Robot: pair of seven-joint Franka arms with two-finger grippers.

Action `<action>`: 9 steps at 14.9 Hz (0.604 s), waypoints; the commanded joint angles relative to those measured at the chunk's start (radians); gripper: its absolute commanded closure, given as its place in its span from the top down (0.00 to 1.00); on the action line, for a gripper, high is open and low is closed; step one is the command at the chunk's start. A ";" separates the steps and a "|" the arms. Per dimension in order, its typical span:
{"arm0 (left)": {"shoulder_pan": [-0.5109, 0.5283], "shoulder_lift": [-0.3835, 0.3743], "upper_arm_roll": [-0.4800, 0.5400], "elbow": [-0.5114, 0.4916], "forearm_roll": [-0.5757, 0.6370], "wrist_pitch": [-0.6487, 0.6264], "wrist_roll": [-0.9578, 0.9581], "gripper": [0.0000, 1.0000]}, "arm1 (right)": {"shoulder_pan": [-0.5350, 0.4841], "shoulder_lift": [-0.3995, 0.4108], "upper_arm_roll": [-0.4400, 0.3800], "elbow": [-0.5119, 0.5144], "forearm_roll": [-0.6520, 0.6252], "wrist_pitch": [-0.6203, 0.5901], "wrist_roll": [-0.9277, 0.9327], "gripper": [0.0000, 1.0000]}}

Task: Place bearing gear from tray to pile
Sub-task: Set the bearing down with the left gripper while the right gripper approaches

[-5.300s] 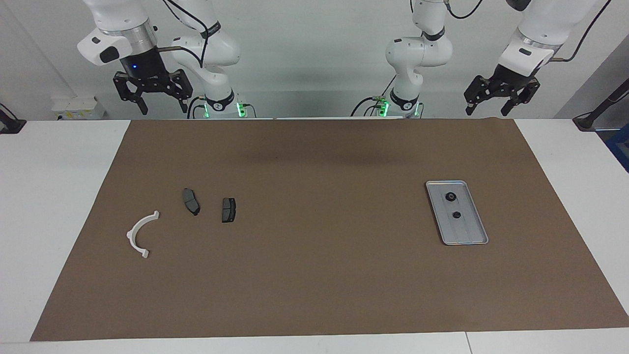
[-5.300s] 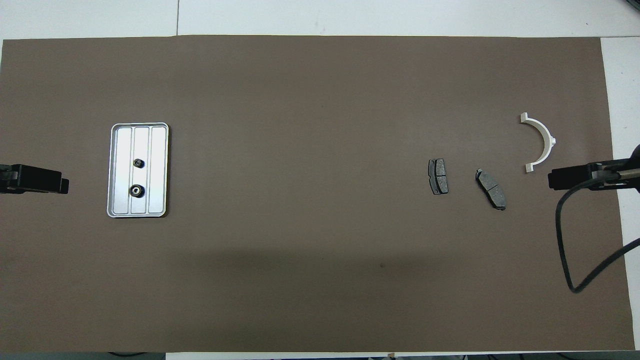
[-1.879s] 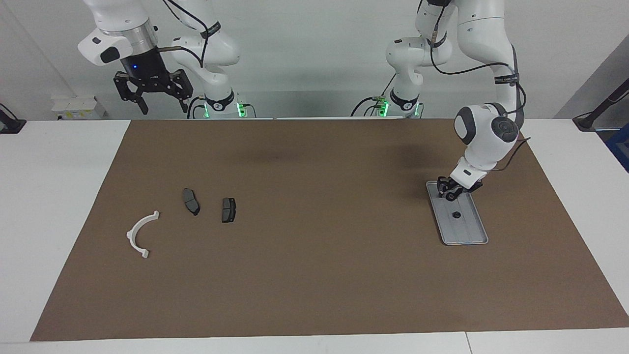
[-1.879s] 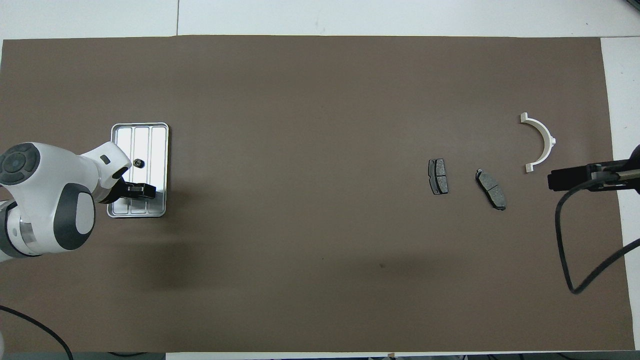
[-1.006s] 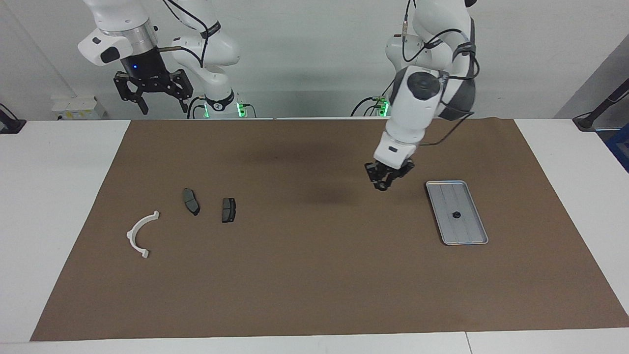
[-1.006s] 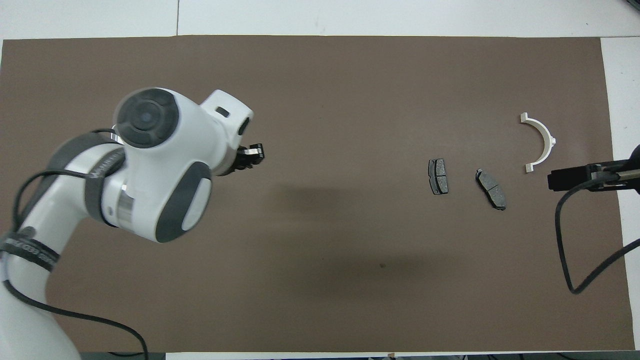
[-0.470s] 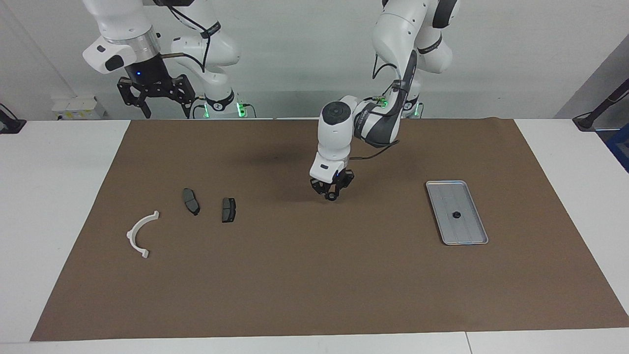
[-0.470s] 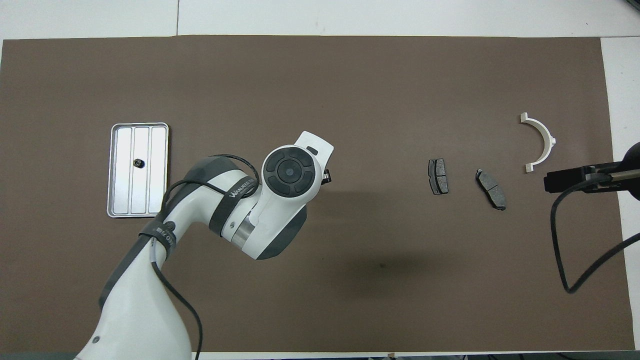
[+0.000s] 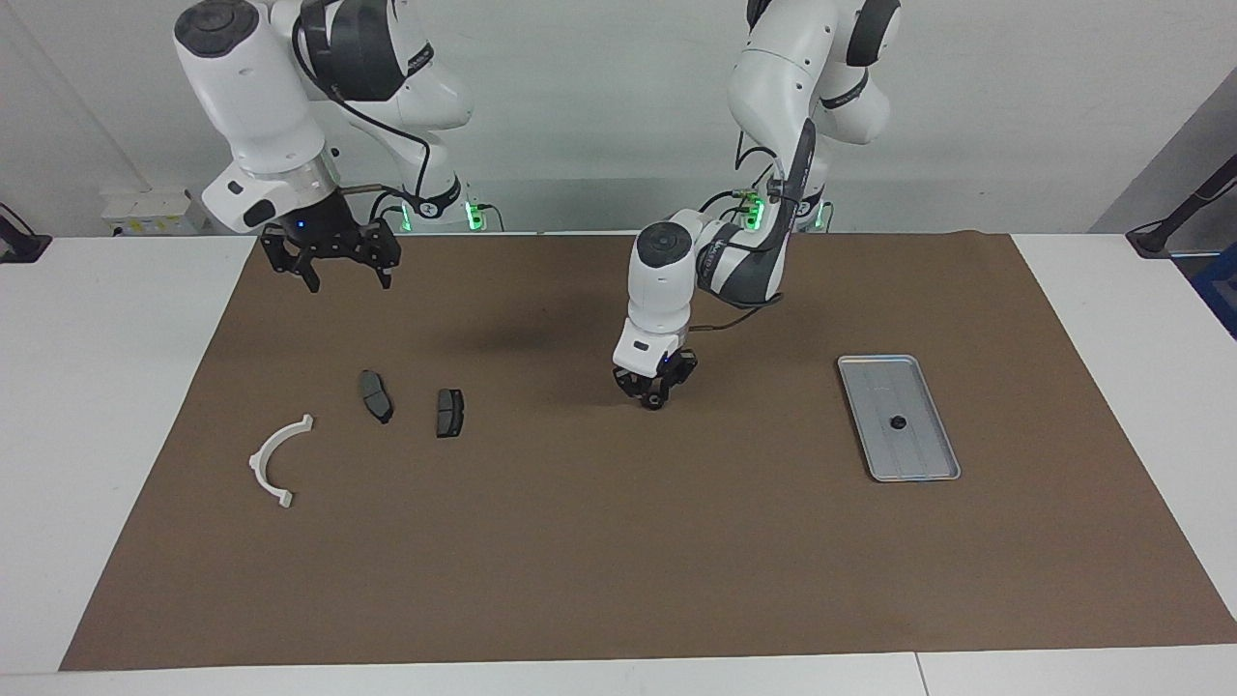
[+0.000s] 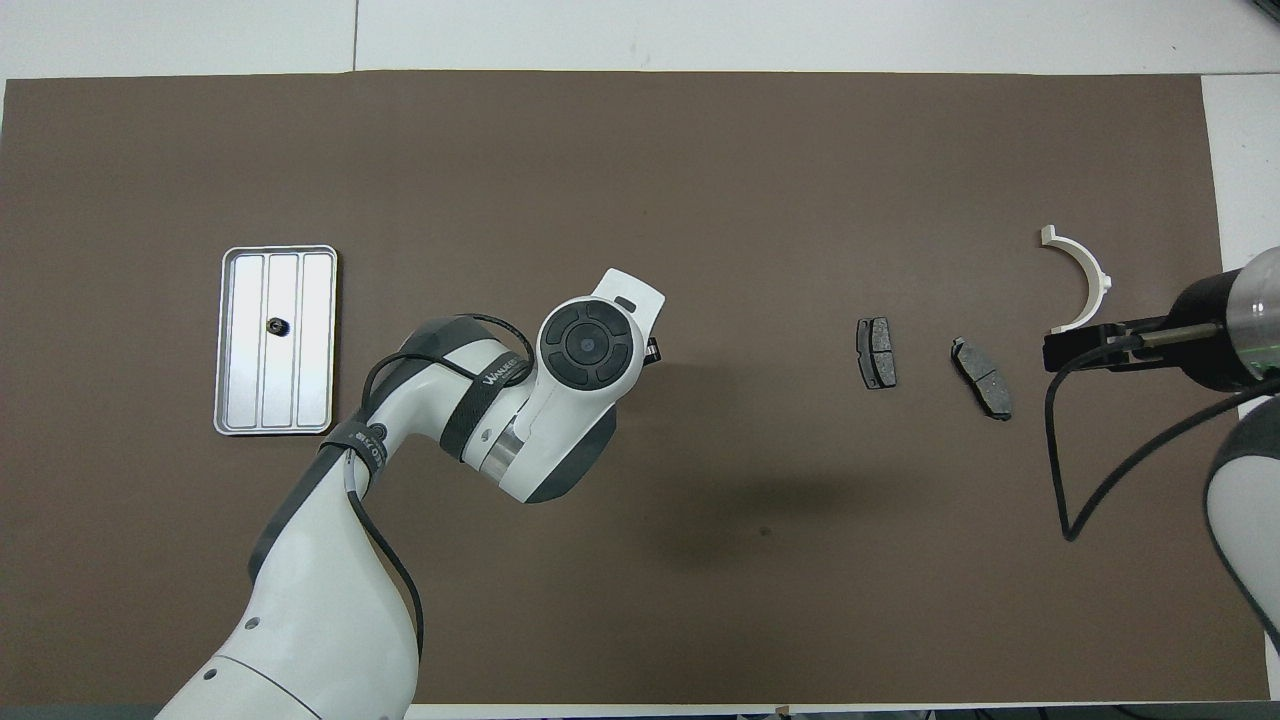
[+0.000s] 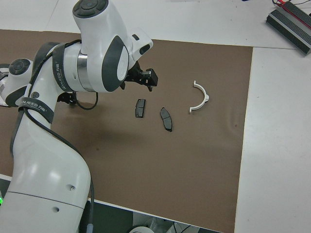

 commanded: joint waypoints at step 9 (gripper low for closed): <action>0.309 -0.289 0.016 0.019 -0.020 -0.340 0.476 1.00 | 0.122 0.159 0.002 -0.027 -0.018 0.172 0.205 0.97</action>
